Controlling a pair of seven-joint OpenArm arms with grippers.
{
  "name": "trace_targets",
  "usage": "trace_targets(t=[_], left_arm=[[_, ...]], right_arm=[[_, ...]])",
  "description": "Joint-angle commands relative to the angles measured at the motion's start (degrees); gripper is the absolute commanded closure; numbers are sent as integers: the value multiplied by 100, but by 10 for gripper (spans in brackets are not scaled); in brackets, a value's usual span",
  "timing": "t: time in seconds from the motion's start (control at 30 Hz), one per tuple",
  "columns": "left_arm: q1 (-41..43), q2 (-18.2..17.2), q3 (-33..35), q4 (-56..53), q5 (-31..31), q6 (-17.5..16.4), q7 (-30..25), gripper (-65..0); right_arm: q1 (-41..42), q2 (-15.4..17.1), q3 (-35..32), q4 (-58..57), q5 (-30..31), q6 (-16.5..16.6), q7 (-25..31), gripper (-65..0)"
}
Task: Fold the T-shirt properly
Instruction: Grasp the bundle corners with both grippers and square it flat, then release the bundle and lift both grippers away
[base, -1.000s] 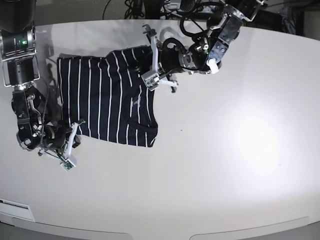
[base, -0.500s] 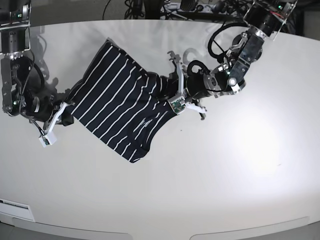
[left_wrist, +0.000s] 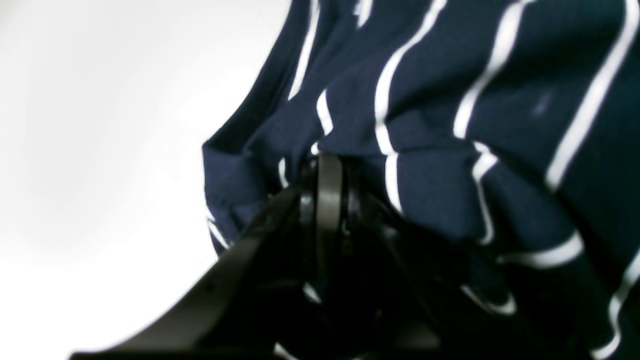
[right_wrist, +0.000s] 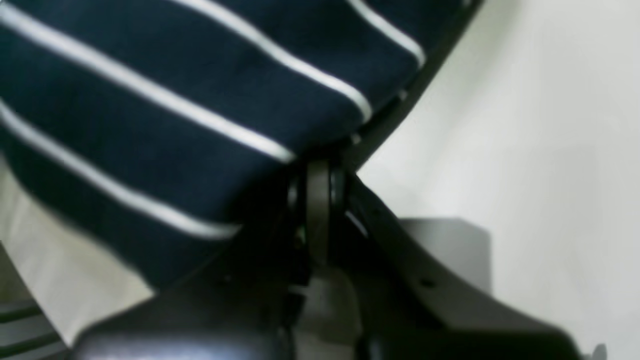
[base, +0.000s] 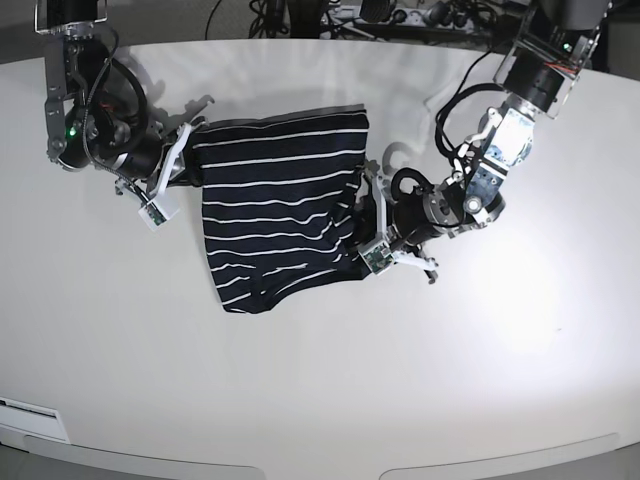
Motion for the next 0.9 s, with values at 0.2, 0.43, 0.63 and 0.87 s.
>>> trace_targets(t=[0.2,0.43,0.63,0.87], left_arm=[[-492,-37,-22,57,42,-129,-48,0],[-925,-39,-22,57,42,-125,-118,0],[-1051,-42,-22,57,4,-98,-109,0],[-1049,-249,-24,177,-520,-131,236,0]], right_arm=[[-273,48,37,511,-20,-223,85,0],[-660,-85,37,601,-7,-317,70,0],[-634,-168,44,654,-509,-341,81,0],[-168,-142,105,1290,-2124,-1458,568,0]])
